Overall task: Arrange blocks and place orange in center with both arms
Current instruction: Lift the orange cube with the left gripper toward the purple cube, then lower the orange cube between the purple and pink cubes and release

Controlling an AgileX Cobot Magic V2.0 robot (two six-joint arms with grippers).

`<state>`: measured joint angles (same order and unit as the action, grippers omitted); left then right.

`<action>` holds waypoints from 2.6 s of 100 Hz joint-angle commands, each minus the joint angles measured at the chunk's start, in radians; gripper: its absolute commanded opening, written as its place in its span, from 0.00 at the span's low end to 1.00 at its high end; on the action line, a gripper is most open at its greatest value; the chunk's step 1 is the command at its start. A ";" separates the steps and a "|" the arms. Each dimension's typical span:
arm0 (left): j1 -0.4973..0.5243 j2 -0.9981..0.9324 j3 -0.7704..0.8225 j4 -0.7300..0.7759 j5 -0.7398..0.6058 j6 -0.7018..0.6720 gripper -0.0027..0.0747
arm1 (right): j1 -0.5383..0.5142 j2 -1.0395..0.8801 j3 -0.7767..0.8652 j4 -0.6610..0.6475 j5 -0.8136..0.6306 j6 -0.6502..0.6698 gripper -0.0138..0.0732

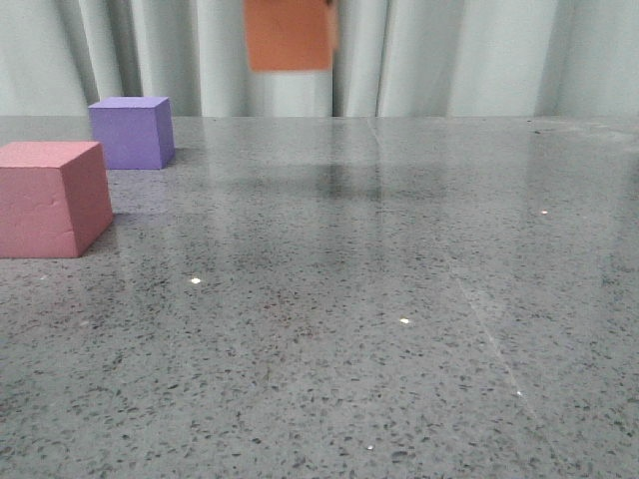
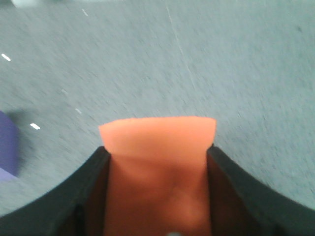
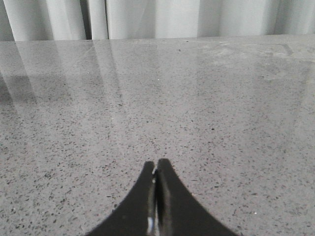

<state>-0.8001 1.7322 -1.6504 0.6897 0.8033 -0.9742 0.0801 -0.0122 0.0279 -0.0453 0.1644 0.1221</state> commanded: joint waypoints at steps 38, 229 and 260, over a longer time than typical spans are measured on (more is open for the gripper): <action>0.157 -0.227 0.197 0.103 -0.038 -0.003 0.18 | -0.006 -0.007 -0.014 -0.001 -0.086 -0.009 0.02; 0.336 -0.190 0.516 0.032 -0.368 0.015 0.70 | -0.006 -0.007 -0.014 -0.001 -0.086 -0.009 0.02; 0.336 -0.198 0.516 0.032 -0.372 0.015 0.89 | -0.006 -0.007 -0.014 -0.001 -0.086 -0.009 0.02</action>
<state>-0.4652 1.5774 -1.1100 0.7077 0.4777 -0.9620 0.0801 -0.0122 0.0279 -0.0453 0.1637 0.1221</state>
